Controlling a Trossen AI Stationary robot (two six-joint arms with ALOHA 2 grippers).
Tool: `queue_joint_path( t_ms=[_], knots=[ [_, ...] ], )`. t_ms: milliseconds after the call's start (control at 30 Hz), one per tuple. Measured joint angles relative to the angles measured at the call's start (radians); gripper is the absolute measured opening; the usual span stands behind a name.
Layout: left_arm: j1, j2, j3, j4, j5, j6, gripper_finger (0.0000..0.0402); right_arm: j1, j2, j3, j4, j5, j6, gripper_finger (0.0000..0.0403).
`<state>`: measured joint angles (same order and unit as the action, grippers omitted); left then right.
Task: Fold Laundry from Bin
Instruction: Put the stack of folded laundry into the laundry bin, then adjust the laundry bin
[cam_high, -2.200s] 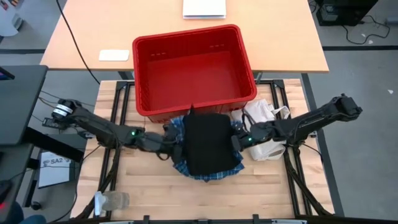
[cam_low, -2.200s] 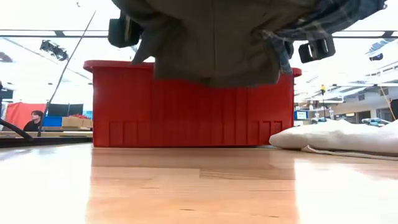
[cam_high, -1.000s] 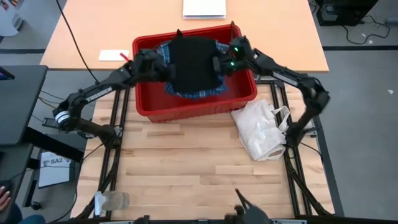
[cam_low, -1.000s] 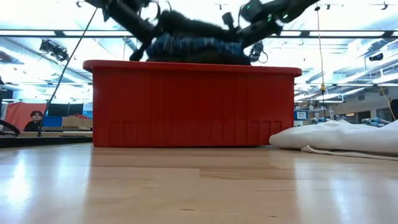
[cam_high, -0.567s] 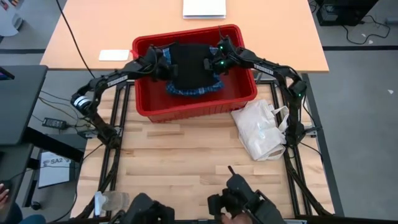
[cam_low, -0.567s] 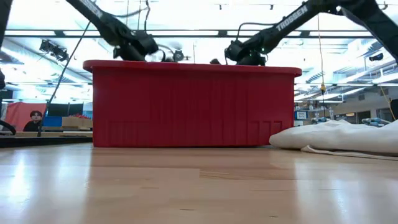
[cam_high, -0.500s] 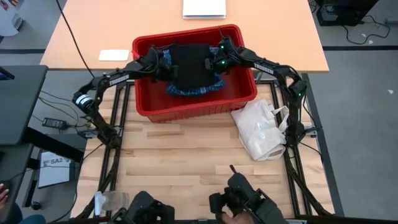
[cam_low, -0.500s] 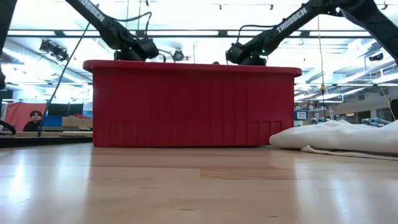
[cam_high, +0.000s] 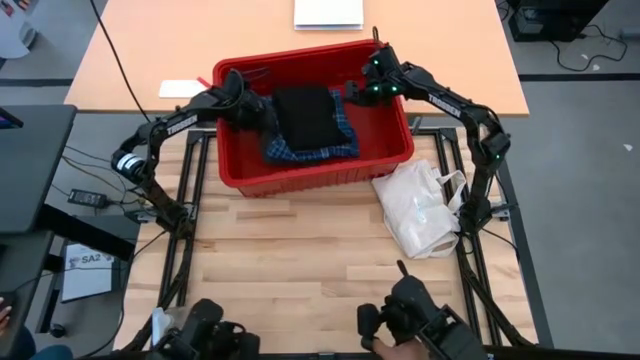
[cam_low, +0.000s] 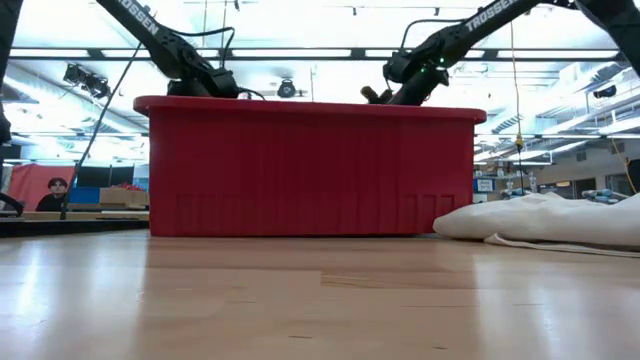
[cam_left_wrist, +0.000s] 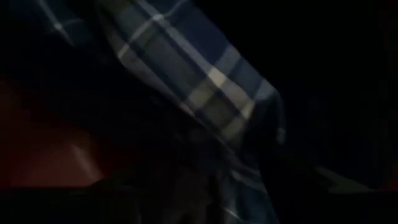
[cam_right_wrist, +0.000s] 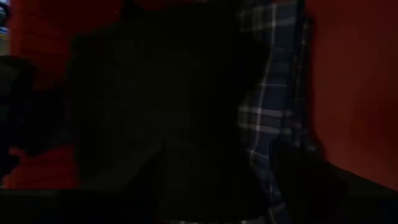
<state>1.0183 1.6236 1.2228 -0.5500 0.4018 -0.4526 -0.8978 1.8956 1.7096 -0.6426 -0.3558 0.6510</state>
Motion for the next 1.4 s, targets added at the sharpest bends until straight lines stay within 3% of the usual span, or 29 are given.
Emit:
queue_joint_path(
  t_ms=[200,467,633,800,1067,1267,1400],
  knots=[
    [0.030,-0.097,0.014,0.016,0.187,-0.057,0.0244,0.014,-0.056,-0.001,0.019,-0.016,-0.029,0.0277],
    [0.037,-0.282,0.143,0.107,0.090,0.073,0.0243,0.028,-0.093,-0.002,-0.002,-0.070,-0.070,0.0272],
    [-0.059,-0.354,0.227,0.120,0.090,0.267,0.0240,0.066,-0.138,-0.004,-0.017,-0.083,-0.202,0.0266],
    [-0.217,-0.410,0.271,0.121,0.026,0.340,0.0203,0.155,-0.243,-0.004,-0.050,-0.073,-0.333,0.0227],
    [-0.563,-0.435,0.263,0.095,-0.193,0.332,0.0101,0.374,-0.428,-0.003,-0.124,0.045,-0.378,0.0115],
    [-0.885,-0.406,0.106,0.077,-0.406,0.322,0.0045,0.578,-0.520,-0.131,-0.190,0.026,-0.403,0.0019],
    [-1.032,-0.393,-0.031,0.078,-0.517,0.214,0.0015,0.708,-0.551,-0.321,-0.152,0.104,-0.395,0.0010]
  ],
)
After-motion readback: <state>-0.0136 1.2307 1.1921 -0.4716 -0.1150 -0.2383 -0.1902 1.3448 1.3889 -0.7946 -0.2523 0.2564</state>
